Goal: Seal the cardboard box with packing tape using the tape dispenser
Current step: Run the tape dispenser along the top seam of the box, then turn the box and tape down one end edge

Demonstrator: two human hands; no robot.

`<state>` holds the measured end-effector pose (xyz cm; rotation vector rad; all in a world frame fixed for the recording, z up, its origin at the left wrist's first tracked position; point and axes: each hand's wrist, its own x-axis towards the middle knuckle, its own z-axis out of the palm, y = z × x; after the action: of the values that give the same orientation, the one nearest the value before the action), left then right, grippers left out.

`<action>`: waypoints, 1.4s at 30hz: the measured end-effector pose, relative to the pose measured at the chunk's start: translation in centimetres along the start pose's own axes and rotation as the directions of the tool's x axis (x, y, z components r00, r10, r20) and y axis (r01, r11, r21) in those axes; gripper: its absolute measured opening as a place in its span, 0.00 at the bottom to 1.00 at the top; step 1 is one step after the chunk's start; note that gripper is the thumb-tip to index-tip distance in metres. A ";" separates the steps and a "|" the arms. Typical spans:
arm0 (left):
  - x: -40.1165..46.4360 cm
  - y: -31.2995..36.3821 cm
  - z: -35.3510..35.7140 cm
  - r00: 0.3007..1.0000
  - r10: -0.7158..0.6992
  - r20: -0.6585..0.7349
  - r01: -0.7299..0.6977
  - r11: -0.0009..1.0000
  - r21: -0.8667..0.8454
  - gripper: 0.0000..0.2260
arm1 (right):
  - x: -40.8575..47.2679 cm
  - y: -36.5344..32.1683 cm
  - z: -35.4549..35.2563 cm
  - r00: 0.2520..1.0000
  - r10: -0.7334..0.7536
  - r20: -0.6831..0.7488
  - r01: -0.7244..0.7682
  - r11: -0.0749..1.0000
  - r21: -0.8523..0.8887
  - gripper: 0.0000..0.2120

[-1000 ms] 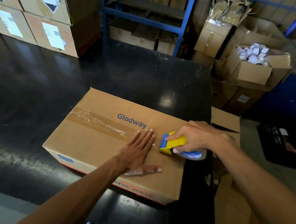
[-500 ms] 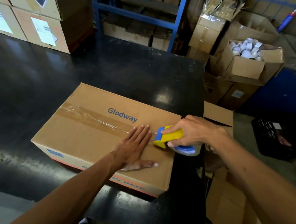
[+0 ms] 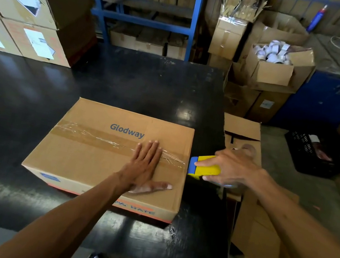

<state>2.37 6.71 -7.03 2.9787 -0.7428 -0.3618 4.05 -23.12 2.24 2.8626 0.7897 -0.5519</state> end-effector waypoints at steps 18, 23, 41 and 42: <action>4.9 9.0 -0.4 0.878 -0.476 -0.046 0.459 0.867 -0.192 0.40 | -0.7 0.6 1.4 0.959 0.229 -0.166 -0.214 0.972 0.100 0.25; 4.3 7.5 -0.7 0.923 -0.384 -0.001 0.378 0.910 -0.168 0.42 | -0.4 -0.9 -1.0 0.895 0.344 -0.284 -0.228 0.900 0.373 0.24; -5.9 -6.9 0.3 0.947 0.312 0.075 -0.313 0.950 0.000 0.44 | 2.2 -14.9 -6.7 0.849 0.453 -0.271 -0.170 0.721 0.672 0.25; -6.2 -7.1 0.7 0.946 0.320 0.050 -0.321 0.947 0.003 0.43 | 2.2 -15.5 -6.7 0.854 0.455 -0.253 -0.177 0.711 0.680 0.26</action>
<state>0.12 15.87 -7.18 2.7964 -1.2147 -0.4114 -0.09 -7.39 7.28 3.7162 0.0798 -0.1835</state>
